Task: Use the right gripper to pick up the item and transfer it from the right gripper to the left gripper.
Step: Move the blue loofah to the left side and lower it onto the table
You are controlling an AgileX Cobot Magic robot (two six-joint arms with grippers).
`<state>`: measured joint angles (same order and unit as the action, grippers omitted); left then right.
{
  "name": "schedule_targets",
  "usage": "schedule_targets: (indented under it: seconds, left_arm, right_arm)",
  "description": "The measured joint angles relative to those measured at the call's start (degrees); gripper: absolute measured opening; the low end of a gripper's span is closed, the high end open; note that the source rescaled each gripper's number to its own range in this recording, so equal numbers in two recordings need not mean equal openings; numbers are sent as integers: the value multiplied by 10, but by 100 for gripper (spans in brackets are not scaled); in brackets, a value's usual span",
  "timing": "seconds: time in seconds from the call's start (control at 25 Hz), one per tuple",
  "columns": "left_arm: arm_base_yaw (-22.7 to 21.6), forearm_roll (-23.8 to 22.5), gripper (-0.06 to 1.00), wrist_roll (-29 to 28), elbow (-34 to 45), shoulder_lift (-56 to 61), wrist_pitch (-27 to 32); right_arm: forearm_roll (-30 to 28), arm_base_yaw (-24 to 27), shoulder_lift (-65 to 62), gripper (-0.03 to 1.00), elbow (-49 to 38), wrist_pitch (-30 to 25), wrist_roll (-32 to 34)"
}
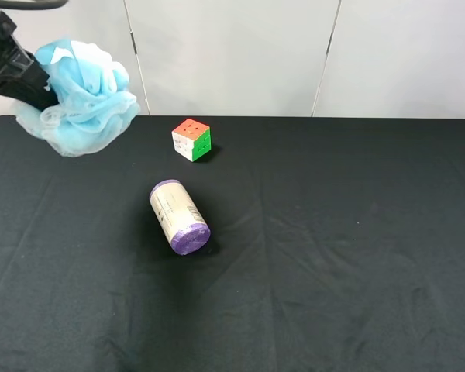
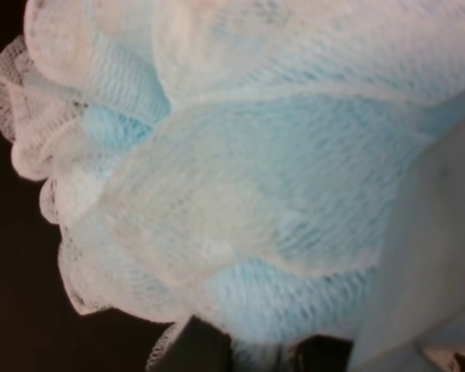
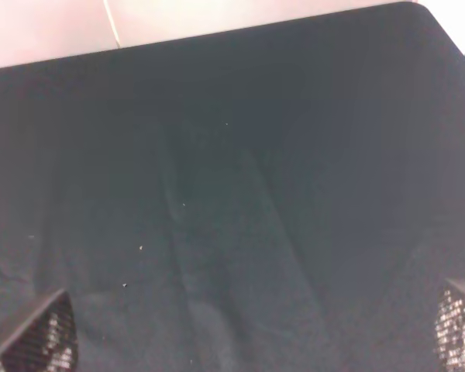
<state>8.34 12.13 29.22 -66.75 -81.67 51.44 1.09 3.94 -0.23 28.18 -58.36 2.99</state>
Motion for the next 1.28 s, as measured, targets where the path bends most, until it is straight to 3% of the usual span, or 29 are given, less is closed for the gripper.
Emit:
schedule_targets:
  seconds: [0.24,0.72,0.8,0.92,1.04,1.12,1.28]
  left_arm:
    - [0,-72,0,-71,30,-43,-8]
    - [0,-79,0,-80,32,-179,-82]
    - [0,-80,4,-80,33,-185,-88]
    - [0,-81,33,-85,33,-185,-88]
    - [0,-81,78,-102,33,-185,-76]
    - [0,-81,91,-105,29,-184,-59]
    - [0,-82,98,-108,-12,-162,-6]
  right_arm:
    - [0,1,0,100,0,0,0]
    - [0,1,0,100,0,1,0]
    - [0,1,0,100,0,1,0]
    - [0,1,0,100,0,1,0]
    - [0,1,0,100,0,1,0]
    - [0,1,0,100,0,1,0]
    - [0,1,0,100,0,1,0]
